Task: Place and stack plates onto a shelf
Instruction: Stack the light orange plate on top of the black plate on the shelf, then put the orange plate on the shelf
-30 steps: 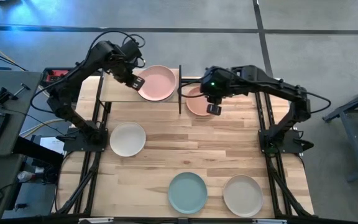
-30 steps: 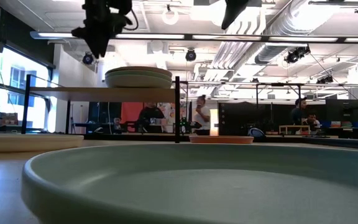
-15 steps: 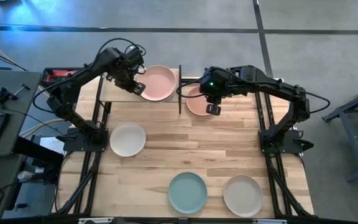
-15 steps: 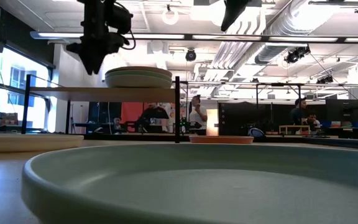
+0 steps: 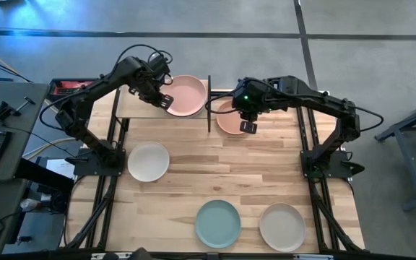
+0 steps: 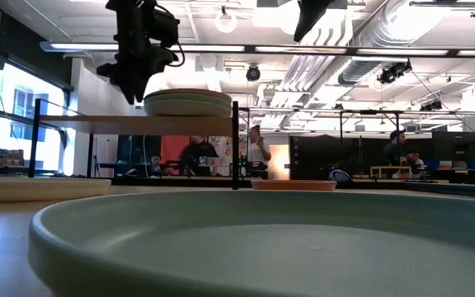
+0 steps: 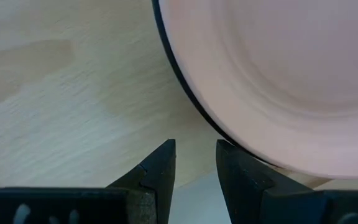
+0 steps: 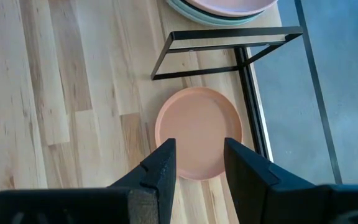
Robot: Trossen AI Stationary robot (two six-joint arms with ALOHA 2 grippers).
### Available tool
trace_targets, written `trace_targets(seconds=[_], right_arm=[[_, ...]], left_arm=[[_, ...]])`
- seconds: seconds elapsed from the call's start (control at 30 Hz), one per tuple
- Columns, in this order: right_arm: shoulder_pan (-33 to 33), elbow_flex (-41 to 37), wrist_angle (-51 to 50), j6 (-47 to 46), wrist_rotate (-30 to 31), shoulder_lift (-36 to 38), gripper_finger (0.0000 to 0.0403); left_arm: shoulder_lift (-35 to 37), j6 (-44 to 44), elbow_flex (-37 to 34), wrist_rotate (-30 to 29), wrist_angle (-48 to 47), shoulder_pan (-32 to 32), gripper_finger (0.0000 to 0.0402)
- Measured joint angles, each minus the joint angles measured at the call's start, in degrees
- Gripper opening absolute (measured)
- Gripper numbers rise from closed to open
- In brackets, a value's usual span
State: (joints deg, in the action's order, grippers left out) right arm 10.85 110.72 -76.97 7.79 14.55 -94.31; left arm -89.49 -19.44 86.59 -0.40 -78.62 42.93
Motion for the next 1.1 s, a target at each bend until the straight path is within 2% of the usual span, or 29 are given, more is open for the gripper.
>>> trace_targets(seconds=[0.47, 0.73, 0.93, 1.1], right_arm=[[0.0, 0.0, 0.02, -0.28, 0.01, 0.01, 0.011], [0.04, 0.0, 0.02, -1.47, -0.09, 0.01, 0.011], [0.15, 0.0, -0.5, -3.65, -4.2, -1.01, 0.011], [0.15, 0.0, -1.29, -4.16, -7.8, -4.55, 0.011]], left_arm=[[-0.07, 0.05, 0.0, 0.0, 3.64, 2.18, 0.0106], [-0.04, 1.85, 0.87, 0.15, -0.62, 2.18, 0.0106], [0.53, 2.08, 4.67, 0.36, -5.72, 1.3, 0.0106], [3.37, 3.43, 5.13, 0.5, -8.06, -2.73, 0.0106]])
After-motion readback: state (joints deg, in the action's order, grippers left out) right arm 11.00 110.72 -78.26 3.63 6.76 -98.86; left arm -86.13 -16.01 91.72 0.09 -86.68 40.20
